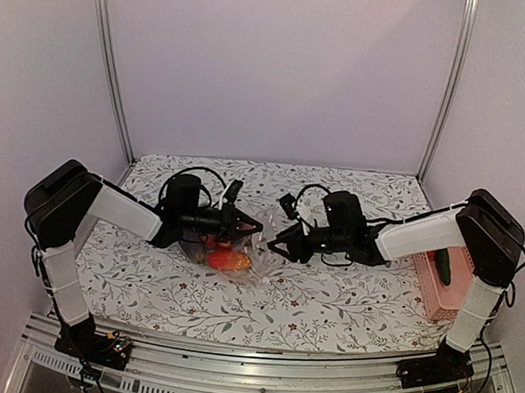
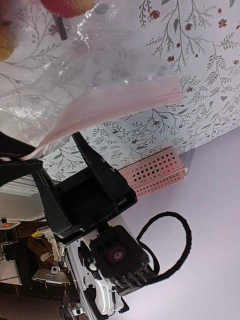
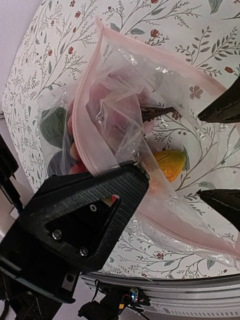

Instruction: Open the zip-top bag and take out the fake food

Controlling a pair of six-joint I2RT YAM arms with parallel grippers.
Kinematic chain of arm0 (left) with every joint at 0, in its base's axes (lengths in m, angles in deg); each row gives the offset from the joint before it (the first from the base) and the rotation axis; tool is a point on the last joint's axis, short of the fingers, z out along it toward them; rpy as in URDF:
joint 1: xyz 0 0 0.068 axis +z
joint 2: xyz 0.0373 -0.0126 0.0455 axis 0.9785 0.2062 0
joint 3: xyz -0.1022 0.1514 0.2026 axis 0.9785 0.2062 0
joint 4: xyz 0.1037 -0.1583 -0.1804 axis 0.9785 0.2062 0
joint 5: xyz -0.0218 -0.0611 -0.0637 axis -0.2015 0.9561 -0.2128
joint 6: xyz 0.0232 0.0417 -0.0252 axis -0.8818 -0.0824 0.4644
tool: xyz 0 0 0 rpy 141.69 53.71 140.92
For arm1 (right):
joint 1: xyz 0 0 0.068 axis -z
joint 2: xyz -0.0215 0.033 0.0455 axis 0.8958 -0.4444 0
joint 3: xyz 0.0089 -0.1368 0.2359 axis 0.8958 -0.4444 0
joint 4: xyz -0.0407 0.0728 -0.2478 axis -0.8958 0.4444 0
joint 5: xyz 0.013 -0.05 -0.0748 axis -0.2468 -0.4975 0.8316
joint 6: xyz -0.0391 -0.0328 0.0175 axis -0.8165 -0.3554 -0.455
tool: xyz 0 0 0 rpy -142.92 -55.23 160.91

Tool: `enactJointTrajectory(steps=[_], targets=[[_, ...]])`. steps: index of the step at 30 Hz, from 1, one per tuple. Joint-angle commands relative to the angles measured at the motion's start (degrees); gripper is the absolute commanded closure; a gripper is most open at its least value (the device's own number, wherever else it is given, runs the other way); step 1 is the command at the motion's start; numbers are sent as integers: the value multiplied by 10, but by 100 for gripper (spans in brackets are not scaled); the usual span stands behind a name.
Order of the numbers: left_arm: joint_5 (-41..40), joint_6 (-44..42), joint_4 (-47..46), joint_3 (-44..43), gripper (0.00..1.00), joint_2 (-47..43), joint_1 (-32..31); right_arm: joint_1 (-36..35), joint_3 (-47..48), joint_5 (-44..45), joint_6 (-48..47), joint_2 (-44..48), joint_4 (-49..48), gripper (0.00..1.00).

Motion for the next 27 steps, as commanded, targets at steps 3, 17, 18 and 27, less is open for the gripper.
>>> enactJointTrajectory(steps=[3,17,18,27], targets=[[37,12,-43,20,100,-20,-6,-43,12,39,-103,-43,-58,58],[58,55,-111,36,100,-7,-4,-94,11,45,-200,-105,-139,56],[59,57,-116,39,100,-6,-5,-94,15,44,-201,-109,-139,55],[35,25,-69,49,99,-21,-3,-99,45,46,-207,-153,-148,49]])
